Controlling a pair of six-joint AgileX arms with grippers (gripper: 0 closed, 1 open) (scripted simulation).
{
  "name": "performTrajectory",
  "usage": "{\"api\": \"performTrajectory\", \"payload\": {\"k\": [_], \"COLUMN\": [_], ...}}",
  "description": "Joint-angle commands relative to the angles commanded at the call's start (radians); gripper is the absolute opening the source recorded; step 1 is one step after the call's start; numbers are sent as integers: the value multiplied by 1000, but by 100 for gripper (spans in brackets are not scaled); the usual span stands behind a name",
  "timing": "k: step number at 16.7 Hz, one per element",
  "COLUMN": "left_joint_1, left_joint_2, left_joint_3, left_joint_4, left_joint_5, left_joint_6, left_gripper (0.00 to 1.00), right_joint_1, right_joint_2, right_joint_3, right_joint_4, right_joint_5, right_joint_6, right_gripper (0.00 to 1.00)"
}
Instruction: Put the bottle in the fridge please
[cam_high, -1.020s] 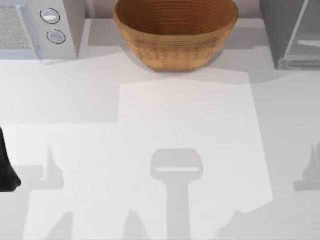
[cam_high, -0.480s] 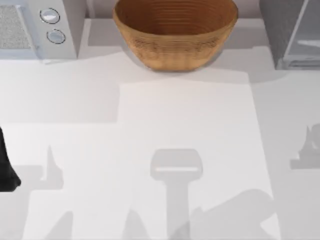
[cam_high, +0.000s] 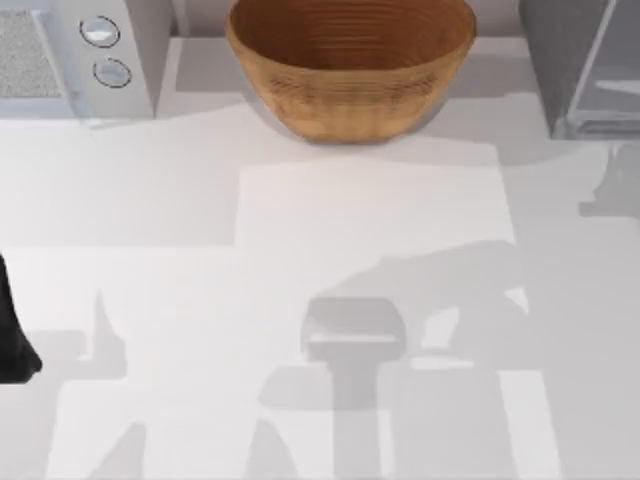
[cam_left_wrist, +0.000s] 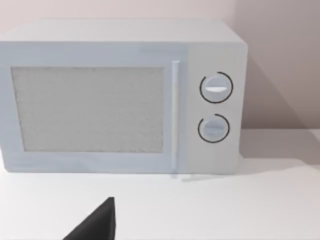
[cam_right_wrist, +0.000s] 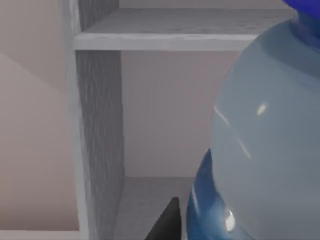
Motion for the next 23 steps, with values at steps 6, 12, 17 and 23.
{"api": "performTrajectory", "payload": {"k": [6, 12, 17, 23], "left_joint_1": [0, 0, 0, 0], "left_joint_2": [0, 0, 0, 0], "left_joint_3": [0, 0, 0, 0], "left_joint_4": [0, 0, 0, 0], "left_joint_5": [0, 0, 0, 0], "left_joint_6": [0, 0, 0, 0], "left_gripper": [100, 100, 100, 100], "right_joint_1": [-77, -116, -117, -105], "right_joint_2": [635, 923, 935, 983], "right_joint_3": [267, 415, 421, 496], "right_joint_4": [307, 476, 483, 447], "right_joint_5": [-71, -110, -112, -104], "right_joint_6": [-1, 4, 5, 6], "right_gripper": [1, 1, 1, 1]}}
